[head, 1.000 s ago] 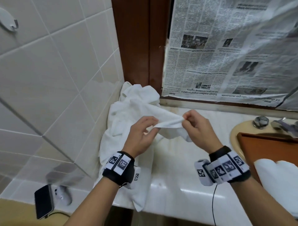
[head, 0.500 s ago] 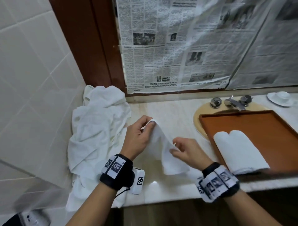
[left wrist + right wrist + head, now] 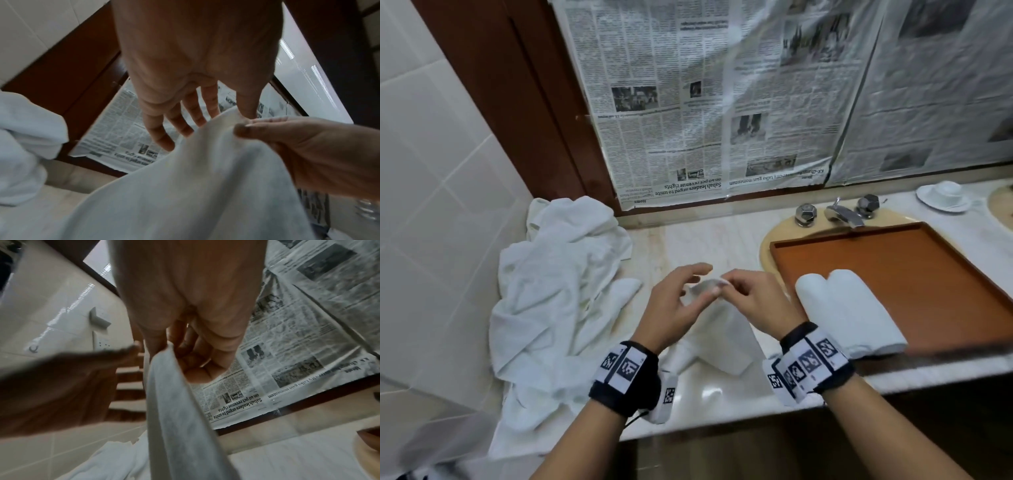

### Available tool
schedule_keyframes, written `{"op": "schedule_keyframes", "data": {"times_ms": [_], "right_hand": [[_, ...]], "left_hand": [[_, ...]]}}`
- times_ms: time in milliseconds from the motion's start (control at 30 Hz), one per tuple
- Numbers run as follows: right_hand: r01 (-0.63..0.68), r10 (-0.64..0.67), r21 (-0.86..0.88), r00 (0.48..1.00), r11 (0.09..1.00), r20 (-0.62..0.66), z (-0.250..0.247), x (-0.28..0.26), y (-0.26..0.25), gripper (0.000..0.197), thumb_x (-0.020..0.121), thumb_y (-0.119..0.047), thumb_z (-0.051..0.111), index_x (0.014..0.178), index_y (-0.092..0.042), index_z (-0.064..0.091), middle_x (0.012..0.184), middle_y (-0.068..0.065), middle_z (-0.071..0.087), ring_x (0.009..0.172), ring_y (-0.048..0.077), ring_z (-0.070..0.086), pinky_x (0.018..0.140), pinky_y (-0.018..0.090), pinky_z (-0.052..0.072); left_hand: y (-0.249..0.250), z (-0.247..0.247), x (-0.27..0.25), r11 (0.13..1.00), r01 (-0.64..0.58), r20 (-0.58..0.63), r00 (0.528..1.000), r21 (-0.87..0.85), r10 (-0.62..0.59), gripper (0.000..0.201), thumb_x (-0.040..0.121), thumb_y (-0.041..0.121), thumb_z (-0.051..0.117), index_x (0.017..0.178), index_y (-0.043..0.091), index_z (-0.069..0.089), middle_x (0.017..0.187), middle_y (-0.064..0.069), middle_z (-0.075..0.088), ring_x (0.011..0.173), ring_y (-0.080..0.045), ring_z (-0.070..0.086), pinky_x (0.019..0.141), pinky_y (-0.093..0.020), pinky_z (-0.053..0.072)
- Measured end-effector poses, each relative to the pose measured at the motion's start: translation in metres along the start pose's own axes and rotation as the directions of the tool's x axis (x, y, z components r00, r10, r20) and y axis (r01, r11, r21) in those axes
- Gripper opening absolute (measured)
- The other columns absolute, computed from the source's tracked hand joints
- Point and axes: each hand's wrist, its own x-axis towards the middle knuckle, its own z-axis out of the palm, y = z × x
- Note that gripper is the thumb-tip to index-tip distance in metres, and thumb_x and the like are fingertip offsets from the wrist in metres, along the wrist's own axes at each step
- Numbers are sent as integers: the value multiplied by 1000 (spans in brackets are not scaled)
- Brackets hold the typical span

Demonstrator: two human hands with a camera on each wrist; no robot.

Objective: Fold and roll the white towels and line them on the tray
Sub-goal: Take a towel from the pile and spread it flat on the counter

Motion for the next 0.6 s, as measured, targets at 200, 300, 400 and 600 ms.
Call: {"op": "schedule_keyframes", "data": {"times_ms": [200, 300, 400, 600], "right_hand": [[1, 7, -80, 995, 997, 101, -7, -16, 23, 48, 89, -49, 62, 69, -5, 63, 60, 6, 55, 56, 15, 45, 55, 29, 33], [-93, 106, -97, 985, 991, 138, -3, -37, 59, 34, 89, -37, 65, 70, -9, 64, 64, 3, 60, 61, 17, 52, 61, 35, 41], [-193, 213, -136, 965, 972, 150, 3, -59, 96, 38, 92, -30, 66, 59, -18, 51, 55, -6, 47, 53, 8, 39, 56, 30, 31], [-257, 248, 62, 961, 964, 124, -12, -55, 95, 48, 94, -20, 66, 49, -35, 57, 50, -17, 53, 51, -2, 46, 54, 14, 33]], "left_hand": [[18, 15, -1, 997, -72, -25, 997, -21, 72, 4, 90, 25, 70, 86, 24, 72, 87, 6, 72, 86, -16, 67, 79, -41, 52], [20, 6, -12, 998, -65, -166, 984, -12, 63, 7, 92, 16, 70, 85, 19, 71, 84, 7, 71, 80, -14, 67, 72, -29, 53], [16, -25, -19, 1000, -24, -344, 939, 2, 24, 8, 91, 14, 70, 84, 17, 71, 80, 4, 70, 74, -10, 63, 68, -21, 47], [-40, -81, -38, 941, 300, -503, 844, 159, -184, 7, 89, 27, 70, 85, 22, 70, 77, 10, 68, 78, -8, 62, 70, -21, 42]]}}
